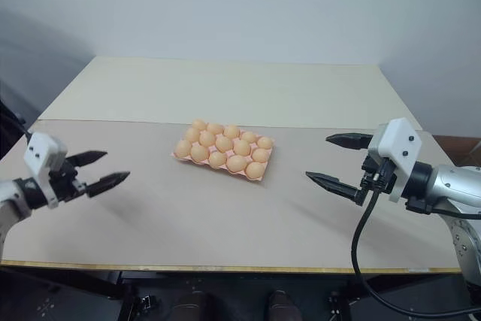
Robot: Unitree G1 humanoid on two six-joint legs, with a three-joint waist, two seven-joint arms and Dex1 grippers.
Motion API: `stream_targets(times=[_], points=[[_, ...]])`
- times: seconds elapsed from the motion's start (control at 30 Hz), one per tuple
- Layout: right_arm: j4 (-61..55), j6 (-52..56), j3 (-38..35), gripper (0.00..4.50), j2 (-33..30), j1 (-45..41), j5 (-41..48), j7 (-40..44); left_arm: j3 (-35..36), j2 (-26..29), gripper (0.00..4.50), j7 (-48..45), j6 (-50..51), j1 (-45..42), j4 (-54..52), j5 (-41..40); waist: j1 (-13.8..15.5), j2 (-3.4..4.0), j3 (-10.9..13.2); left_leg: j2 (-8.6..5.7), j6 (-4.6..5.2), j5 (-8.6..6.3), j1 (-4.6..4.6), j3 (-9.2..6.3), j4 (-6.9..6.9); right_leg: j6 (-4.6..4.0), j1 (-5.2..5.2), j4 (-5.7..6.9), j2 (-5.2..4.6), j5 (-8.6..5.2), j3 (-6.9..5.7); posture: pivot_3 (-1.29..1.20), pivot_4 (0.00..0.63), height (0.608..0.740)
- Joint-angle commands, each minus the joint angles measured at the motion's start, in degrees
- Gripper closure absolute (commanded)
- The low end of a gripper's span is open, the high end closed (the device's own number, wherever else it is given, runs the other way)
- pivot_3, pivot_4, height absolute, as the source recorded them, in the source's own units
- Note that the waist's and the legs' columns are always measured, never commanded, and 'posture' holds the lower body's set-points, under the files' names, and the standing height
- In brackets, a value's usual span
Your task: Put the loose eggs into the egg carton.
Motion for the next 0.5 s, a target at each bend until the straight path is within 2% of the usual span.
stream_targets(times=[0.03,0.5], points=[[0.0,-0.3,-0.8,0.02,-0.4,-0.3,1.0,0.8,3.3,0.3,0.03,0.7,2.6,0.1,-5.5,-4.9,0.2,0.00,0.0,0.00,0.00,0.00,0.01,0.00,0.00,0.00,0.00,0.00,0.00,0.00,0.00,0.00,0.150,0.740],[2.5,-1.0,2.0,0.02,0.1,-2.4,0.1,1.7,5.4,-0.6,0.03,5.5,5.4,2.8,-11.3,-9.3,-0.1,0.00,0.0,0.01,0.00,0.00,0.03,0.03,-0.01,-0.01,0.00,-0.01,0.02,0.00,0.02,0.00,0.150,0.740]])
